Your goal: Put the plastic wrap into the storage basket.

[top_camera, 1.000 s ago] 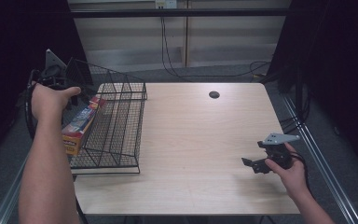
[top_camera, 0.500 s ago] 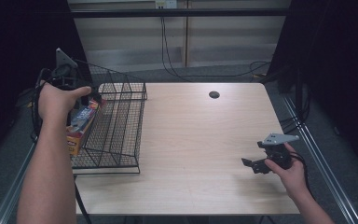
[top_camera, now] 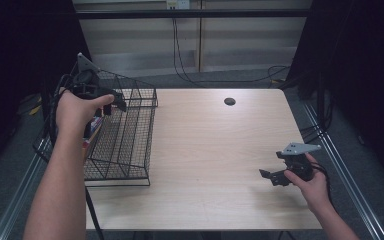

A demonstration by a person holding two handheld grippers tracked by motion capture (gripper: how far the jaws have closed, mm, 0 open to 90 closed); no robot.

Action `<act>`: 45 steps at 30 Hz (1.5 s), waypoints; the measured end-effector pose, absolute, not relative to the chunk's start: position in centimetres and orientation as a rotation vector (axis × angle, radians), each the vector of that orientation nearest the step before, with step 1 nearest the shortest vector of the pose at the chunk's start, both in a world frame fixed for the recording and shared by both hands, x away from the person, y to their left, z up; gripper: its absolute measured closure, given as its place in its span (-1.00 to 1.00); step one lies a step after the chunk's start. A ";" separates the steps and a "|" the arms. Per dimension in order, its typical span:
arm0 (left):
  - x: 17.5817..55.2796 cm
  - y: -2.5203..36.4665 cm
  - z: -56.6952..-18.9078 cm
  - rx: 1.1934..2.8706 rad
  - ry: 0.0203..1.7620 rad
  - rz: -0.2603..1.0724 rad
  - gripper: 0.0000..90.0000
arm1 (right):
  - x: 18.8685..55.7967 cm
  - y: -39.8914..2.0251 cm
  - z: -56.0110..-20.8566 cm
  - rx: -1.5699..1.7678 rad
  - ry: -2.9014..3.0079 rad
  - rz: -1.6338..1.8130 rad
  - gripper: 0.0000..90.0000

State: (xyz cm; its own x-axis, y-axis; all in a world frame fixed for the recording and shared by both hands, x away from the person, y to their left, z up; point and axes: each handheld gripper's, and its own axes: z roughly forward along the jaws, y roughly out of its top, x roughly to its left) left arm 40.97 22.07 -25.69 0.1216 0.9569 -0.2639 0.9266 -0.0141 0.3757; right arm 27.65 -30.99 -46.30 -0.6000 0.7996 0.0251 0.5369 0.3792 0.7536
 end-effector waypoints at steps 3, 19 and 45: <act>40.8 21.6 -25.6 1.951 1.803 0.088 -0.60 | 27.6 -30.9 -46.3 1.164 2.296 1.061 -0.92; 39.9 18.3 -27.0 2.030 1.712 0.054 -0.66 | 27.5 -30.8 -46.2 1.151 2.295 1.066 -0.91; 38.8 14.7 -30.0 2.092 1.576 0.027 -0.69 | 27.3 -30.8 -46.1 1.149 2.299 1.070 -0.92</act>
State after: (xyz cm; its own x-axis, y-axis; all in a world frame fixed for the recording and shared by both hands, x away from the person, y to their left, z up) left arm 38.76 14.72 -30.03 0.3239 0.9022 -0.2850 0.8921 -0.1908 0.4096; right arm 27.35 -30.82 -46.10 -0.6072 0.7944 0.0182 0.5253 0.3842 0.7592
